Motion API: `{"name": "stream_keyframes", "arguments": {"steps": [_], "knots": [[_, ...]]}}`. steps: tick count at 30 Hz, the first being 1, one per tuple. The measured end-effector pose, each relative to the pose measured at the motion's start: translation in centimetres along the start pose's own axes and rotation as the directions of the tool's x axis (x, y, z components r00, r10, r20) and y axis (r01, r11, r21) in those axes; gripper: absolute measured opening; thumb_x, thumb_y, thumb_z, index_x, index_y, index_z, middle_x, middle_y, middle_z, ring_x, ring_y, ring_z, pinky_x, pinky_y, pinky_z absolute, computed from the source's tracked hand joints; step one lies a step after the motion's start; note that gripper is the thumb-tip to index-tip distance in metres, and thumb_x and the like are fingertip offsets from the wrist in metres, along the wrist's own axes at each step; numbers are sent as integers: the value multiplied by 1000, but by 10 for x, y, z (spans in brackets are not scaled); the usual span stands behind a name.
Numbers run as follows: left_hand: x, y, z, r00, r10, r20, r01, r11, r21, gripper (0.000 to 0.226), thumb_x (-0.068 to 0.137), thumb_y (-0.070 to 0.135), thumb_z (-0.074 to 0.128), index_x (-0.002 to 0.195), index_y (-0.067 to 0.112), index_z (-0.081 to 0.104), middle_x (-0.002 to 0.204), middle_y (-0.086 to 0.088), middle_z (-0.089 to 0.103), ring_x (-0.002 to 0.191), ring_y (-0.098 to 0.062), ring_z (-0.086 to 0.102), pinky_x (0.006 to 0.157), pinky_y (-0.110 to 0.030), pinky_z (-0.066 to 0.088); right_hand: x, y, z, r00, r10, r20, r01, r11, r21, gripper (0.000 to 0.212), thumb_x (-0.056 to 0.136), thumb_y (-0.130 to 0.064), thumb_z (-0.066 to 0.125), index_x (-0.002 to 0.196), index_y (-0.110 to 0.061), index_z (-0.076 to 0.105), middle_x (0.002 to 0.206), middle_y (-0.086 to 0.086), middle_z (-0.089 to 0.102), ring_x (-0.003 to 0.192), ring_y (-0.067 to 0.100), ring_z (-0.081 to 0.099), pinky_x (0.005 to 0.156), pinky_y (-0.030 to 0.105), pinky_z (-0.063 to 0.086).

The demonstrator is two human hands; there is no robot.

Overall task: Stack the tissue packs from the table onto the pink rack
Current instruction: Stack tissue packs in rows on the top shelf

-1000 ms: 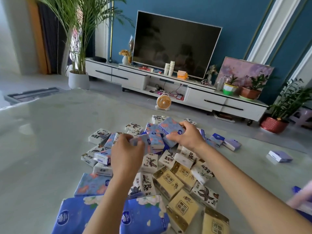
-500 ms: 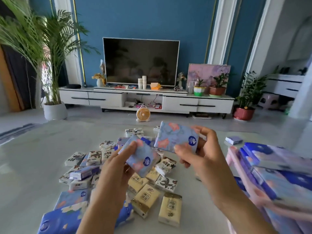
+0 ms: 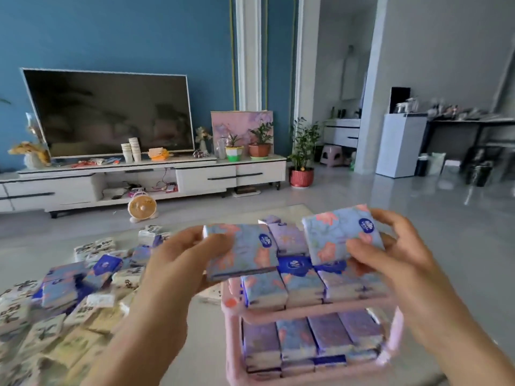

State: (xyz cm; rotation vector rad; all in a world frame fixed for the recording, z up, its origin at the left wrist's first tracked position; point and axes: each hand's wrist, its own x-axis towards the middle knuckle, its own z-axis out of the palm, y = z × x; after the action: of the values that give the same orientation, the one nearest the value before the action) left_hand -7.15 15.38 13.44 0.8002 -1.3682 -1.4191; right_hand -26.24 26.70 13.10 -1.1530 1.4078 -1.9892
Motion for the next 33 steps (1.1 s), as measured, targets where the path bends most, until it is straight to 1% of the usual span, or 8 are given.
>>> {"name": "stream_keyframes", "arguments": {"steps": [3,7,9,11,14,18,23,33], "knots": [[5,-17,25,969,160,-188,-132,979,154,9,73,19,73,75,15,66,72,-19,62,62,-22,56,57,-27,46,15,3,-27,999,34,26,-31,993,-115,23,82,-5,61,99,-19,58,68,-1,68,62,12,58,53,14,46],[-8,-42,52,837,327,-438,-189,925,331,16,77,23,71,72,26,56,65,3,54,61,-14,49,57,-21,37,33,12,-21,984,82,156,-53,982,-182,12,86,-9,59,97,-13,63,59,0,59,53,10,55,52,18,44],[-14,-55,62,770,396,-500,-187,890,416,21,78,27,70,72,31,50,69,9,54,70,-13,51,58,-12,32,42,19,-10,969,135,205,-79,963,-258,9,89,-12,57,97,-13,62,61,1,58,48,6,55,54,19,44],[-19,-65,69,753,418,-508,-139,856,499,23,76,41,67,75,29,47,69,13,49,78,-18,45,59,-20,28,50,29,-1,961,158,228,-53,911,-410,11,91,-20,56,101,-16,59,64,4,56,49,1,58,65,23,44],[-21,-81,71,761,480,-437,-70,730,680,45,65,62,43,90,25,47,69,12,47,82,-19,37,73,-30,24,52,43,5,964,61,257,117,773,-624,17,92,-31,52,106,-23,56,67,-2,54,60,-4,58,70,21,44],[-22,-94,65,789,552,-270,-101,549,830,57,75,63,35,101,18,58,95,-6,55,95,-26,41,77,-40,32,44,54,3,936,-146,320,350,465,-814,36,92,-42,45,124,-26,51,105,-8,45,109,6,39,79,16,28],[-26,-104,49,791,610,44,-330,365,871,60,89,63,22,118,20,53,122,-7,57,116,-24,36,90,-41,37,27,55,-6,846,-192,498,518,523,-677,51,83,-60,35,118,-30,56,114,-20,46,113,-7,36,94,2,21],[-22,-97,40,730,676,103,-457,370,809,39,84,43,42,115,21,47,115,-2,62,116,-20,37,92,-23,27,23,57,-4,813,-162,560,552,524,-649,38,83,-45,48,116,-31,57,116,-27,46,116,-15,31,94,-3,16]]}}
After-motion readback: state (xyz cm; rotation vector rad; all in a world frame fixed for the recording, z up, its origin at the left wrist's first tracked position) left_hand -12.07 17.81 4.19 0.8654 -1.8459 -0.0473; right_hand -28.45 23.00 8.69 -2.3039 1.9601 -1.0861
